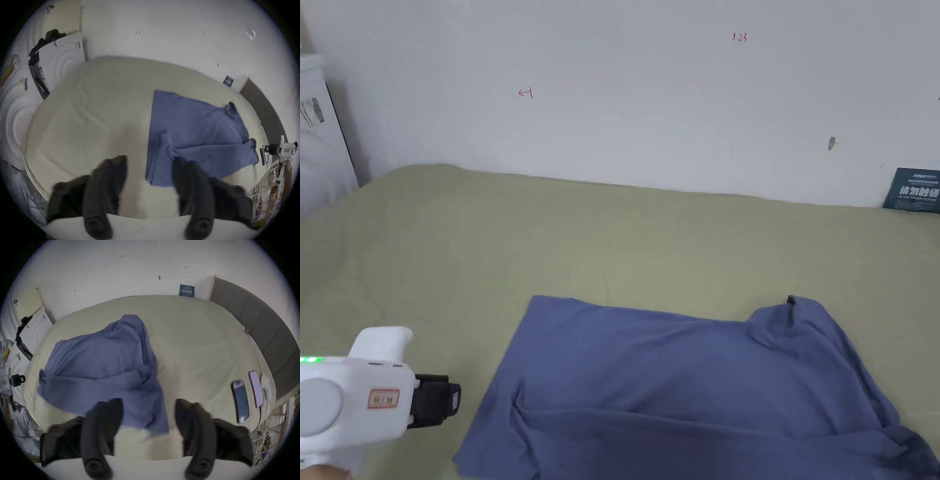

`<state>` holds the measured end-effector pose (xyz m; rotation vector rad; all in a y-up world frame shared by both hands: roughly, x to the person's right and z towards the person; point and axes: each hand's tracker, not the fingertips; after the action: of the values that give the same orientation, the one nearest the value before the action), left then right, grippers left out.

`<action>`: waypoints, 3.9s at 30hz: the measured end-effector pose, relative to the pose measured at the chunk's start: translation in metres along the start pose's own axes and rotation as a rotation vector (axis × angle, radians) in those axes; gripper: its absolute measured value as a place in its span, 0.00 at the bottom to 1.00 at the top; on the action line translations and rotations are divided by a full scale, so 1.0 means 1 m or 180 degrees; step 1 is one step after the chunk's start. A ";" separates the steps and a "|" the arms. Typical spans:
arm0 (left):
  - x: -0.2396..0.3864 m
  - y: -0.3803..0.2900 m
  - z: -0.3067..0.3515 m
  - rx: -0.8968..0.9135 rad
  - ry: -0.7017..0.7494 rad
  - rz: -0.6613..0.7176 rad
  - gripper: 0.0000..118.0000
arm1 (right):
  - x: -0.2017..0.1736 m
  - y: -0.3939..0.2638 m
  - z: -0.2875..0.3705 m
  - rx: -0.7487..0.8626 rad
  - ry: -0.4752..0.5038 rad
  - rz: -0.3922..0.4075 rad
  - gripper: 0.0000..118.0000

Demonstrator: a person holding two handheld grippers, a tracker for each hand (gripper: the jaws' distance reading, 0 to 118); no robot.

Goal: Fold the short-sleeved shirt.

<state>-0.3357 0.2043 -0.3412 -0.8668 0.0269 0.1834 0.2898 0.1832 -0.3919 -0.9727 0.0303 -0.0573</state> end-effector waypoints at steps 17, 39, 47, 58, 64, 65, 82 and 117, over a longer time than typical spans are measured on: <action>0.011 -0.027 -0.082 -0.0444 0.0063 0.0108 0.69 | -0.010 -0.059 0.018 -0.0120 -0.0114 0.0115 0.00; 0.015 -0.034 -0.091 -0.0564 -0.0126 0.0190 0.02 | 0.020 -0.026 -0.086 -0.0483 -0.0132 -0.0049 0.56; 0.000 -0.023 -0.073 -0.0509 -0.0285 0.0313 0.02 | 0.004 -0.027 -0.058 -0.0472 -0.0010 0.0091 0.04; -0.019 -0.042 -0.034 -0.0502 -0.0369 0.0189 0.02 | 0.012 -0.046 0.007 -0.0382 0.0176 0.0107 0.04; -0.030 -0.090 -0.014 -0.0661 -0.0357 0.0265 0.02 | 0.013 -0.088 0.029 -0.0517 0.0278 0.0059 0.05; -0.031 -0.099 -0.011 -0.0689 -0.0337 0.0267 0.02 | 0.013 -0.096 0.030 -0.0561 0.0268 0.0061 0.05; -0.041 -0.123 0.029 -0.0612 -0.0251 0.0420 0.79 | 0.043 -0.126 0.034 -0.0535 -0.0106 -0.0219 0.77; 0.011 0.093 -0.214 -0.1099 0.0249 -0.0134 0.28 | -0.004 0.101 -0.082 -0.0287 -0.0053 -0.0094 0.17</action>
<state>-0.3300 0.1026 -0.5512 -1.2179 0.0511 0.1157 0.2848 0.1728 -0.5217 -1.0637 0.0032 -0.0757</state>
